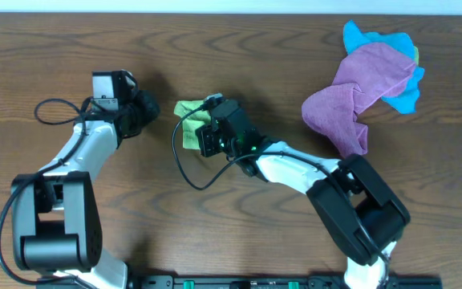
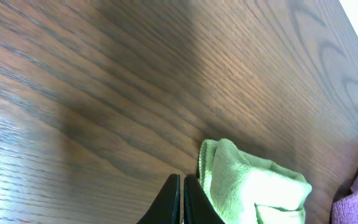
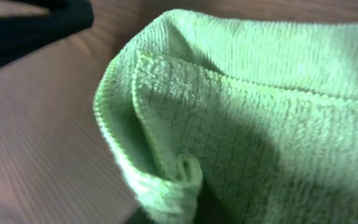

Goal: Fold the cloth

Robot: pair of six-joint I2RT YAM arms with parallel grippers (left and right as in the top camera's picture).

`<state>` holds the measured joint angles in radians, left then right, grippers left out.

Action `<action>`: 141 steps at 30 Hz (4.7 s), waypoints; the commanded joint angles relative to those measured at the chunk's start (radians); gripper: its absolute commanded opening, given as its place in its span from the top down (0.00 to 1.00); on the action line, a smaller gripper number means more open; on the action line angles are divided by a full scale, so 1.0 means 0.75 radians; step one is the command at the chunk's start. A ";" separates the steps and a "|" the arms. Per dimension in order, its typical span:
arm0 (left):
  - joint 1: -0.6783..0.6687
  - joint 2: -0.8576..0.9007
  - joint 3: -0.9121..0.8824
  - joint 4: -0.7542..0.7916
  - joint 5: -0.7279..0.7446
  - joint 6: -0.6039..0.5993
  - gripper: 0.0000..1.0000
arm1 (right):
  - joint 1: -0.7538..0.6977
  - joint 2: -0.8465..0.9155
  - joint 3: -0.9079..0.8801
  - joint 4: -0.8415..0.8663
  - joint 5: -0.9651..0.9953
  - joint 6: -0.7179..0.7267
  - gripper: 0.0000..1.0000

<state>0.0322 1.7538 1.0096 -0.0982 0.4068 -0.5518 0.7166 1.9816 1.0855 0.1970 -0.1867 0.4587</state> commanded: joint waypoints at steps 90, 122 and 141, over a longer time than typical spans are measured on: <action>-0.116 -0.167 -0.408 0.137 0.356 -0.466 0.19 | -0.663 -1.857 -0.875 -1.016 -0.105 -0.208 0.01; -0.292 0.137 -0.430 0.599 0.155 -0.468 0.94 | -0.663 -1.857 -0.875 -1.016 -0.105 -0.208 0.01; -0.031 0.117 0.249 0.359 0.384 -0.427 0.94 | -0.663 -1.857 -0.875 -1.017 -0.105 -0.208 0.01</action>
<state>-0.0319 1.8458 1.1057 0.2142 0.6849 -0.9119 0.2260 0.5915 0.4320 -0.5640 -0.2699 0.2855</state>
